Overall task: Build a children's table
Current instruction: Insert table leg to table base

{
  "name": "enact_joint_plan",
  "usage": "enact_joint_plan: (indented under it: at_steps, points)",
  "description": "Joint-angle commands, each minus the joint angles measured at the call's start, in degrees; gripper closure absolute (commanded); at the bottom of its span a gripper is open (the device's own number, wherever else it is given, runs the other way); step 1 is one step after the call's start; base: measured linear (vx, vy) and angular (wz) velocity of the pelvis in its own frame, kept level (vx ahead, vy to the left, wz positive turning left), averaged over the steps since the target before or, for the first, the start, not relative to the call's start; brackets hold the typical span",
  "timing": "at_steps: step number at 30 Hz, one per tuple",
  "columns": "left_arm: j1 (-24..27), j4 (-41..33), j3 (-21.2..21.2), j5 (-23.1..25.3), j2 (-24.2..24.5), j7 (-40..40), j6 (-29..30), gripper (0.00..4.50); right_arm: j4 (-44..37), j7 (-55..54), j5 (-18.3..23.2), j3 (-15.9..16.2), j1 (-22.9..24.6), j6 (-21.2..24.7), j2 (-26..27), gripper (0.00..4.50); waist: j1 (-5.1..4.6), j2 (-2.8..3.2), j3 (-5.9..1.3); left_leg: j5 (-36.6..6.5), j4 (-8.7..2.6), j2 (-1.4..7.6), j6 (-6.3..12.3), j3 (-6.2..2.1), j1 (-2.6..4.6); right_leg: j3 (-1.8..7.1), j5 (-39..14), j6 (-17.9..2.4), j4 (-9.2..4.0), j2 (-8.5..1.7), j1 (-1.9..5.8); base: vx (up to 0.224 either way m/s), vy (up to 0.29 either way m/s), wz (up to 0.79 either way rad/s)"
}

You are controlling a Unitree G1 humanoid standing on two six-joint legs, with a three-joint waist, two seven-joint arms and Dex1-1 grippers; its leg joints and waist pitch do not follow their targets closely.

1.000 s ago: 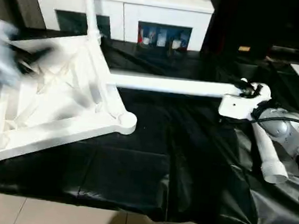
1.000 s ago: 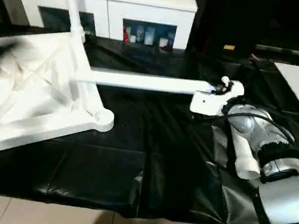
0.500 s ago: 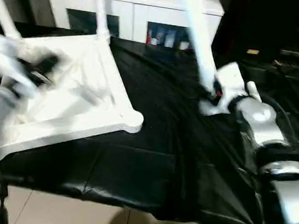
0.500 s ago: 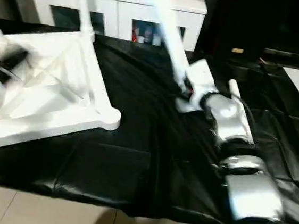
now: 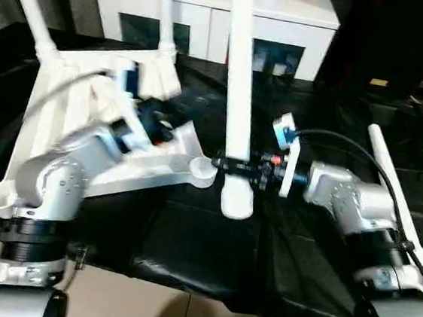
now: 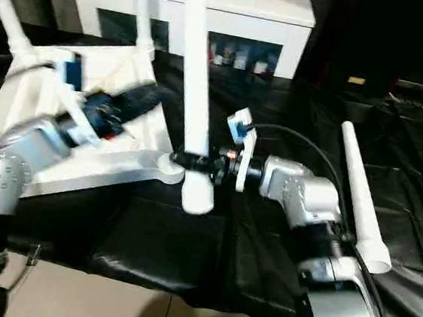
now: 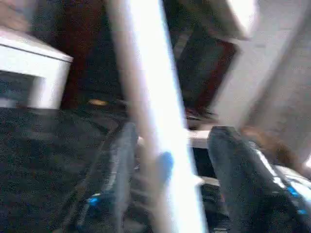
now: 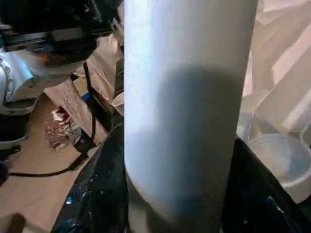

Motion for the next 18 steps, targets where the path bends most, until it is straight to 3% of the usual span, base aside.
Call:
enact_joint_plan:
  at_steps: [1, 6, 14, 18]
  points:
    - [-0.8, -1.6, -1.6, -1.1, 0.2, -0.8, 3.0, 1.43, -3.7, -0.6, 1.3, 0.3, 0.2, 1.7, -0.6, 2.66, -0.05, 0.19, -4.26, -7.9, -4.82, 0.62, -0.15, 0.21, 0.74, 1.22, -6.3, -13.6, -3.89, -1.95, 3.70, 0.000, 0.000, 0.00]
    - [-1.9, 0.4, -2.9, 0.6, -1.1, 1.5, 4.7, 0.83, -8.0, -1.4, 1.9, 0.7, 1.3, 4.3, -0.7, 2.66, -0.28, 0.10, -4.29, -7.3, -4.83, 0.47, -0.28, 0.18, 0.71, 1.23, -6.7, -12.7, -4.22, -1.89, 3.92, 0.000, 0.000, 0.00]
    - [-3.0, 2.3, -3.4, 0.2, -3.3, 1.9, 4.5, 0.46, -12.5, -0.6, 2.3, 2.4, 2.6, 6.0, -0.8, 2.66, -0.17, 0.10, -4.29, -6.8, -4.87, 0.56, 0.04, 0.08, 0.64, 1.17, -5.4, -12.6, -4.16, -1.90, 3.97, 0.000, 0.000, 0.00]
    - [-4.2, 5.3, -1.4, -0.3, -4.5, 3.4, 5.3, 0.33, -14.0, -0.1, 2.4, 3.0, 3.1, 6.3, -0.7, 2.66, -0.14, 0.15, -4.22, -7.9, -4.91, 0.47, -0.53, 0.06, 0.67, 1.23, -6.7, -12.2, -4.39, -1.87, 4.00, 0.000, 0.000, 0.00]
